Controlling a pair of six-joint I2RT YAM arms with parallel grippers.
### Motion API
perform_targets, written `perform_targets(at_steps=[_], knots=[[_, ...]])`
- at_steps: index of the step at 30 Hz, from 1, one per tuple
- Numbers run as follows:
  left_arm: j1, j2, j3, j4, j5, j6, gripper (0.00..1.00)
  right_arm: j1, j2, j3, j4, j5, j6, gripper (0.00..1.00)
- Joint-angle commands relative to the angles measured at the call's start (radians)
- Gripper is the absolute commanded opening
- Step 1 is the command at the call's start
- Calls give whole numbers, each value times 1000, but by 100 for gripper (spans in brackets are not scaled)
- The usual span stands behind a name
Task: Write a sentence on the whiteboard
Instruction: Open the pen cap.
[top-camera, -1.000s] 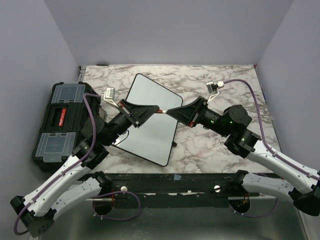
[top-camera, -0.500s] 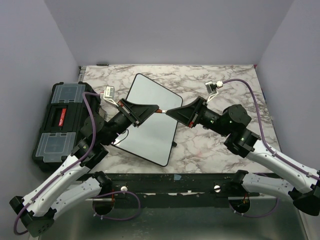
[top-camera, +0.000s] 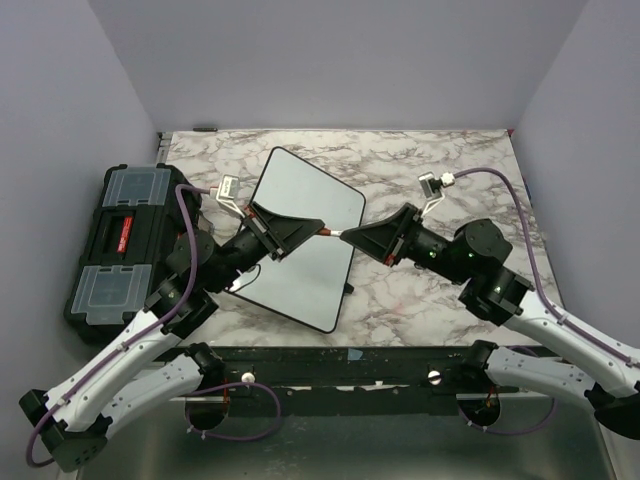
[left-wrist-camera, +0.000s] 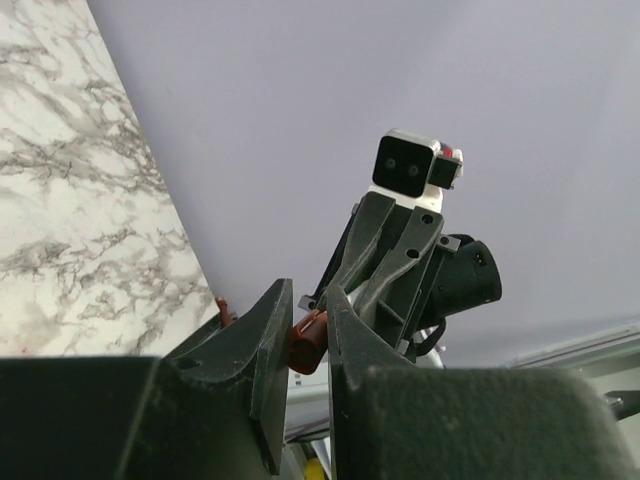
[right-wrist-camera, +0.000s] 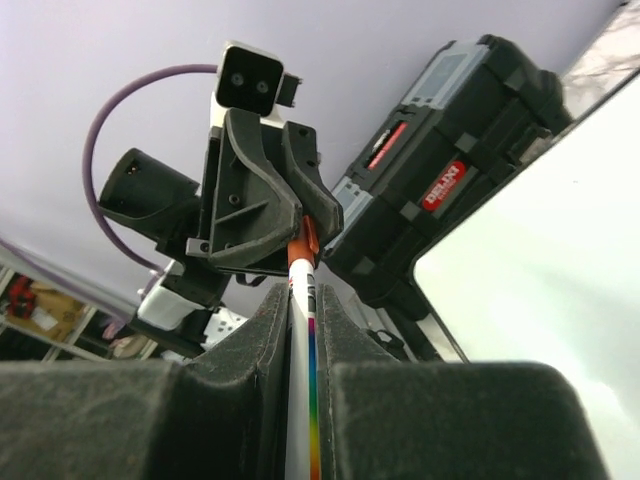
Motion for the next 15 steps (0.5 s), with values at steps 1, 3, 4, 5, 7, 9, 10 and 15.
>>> perform_targets(at_steps=[1, 3, 4, 5, 7, 9, 10, 15], knots=[[48, -22, 0, -106, -89, 68, 0, -2, -108, -16, -92, 131, -47, 1], [61, -25, 3, -120, -113, 59, 0, -2, -144, -29, -113, 153, -49, 1], [65, -26, 6, -137, -131, 46, 0, -3, -162, -34, -121, 160, -48, 1], [72, -30, 10, -161, -151, 32, 0, -2, -177, -38, -131, 167, -48, 1], [83, -38, 2, -174, -183, 1, 0, -3, -208, -48, -150, 179, -50, 1], [89, -36, -7, -157, -194, -15, 0, -2, -239, -52, -178, 188, -52, 1], [88, -26, 0, -154, -189, -15, 0, -3, -251, -50, -192, 224, -55, 1], [89, 103, 53, -159, -102, 5, 0, -3, -311, -12, -361, 370, -67, 1]])
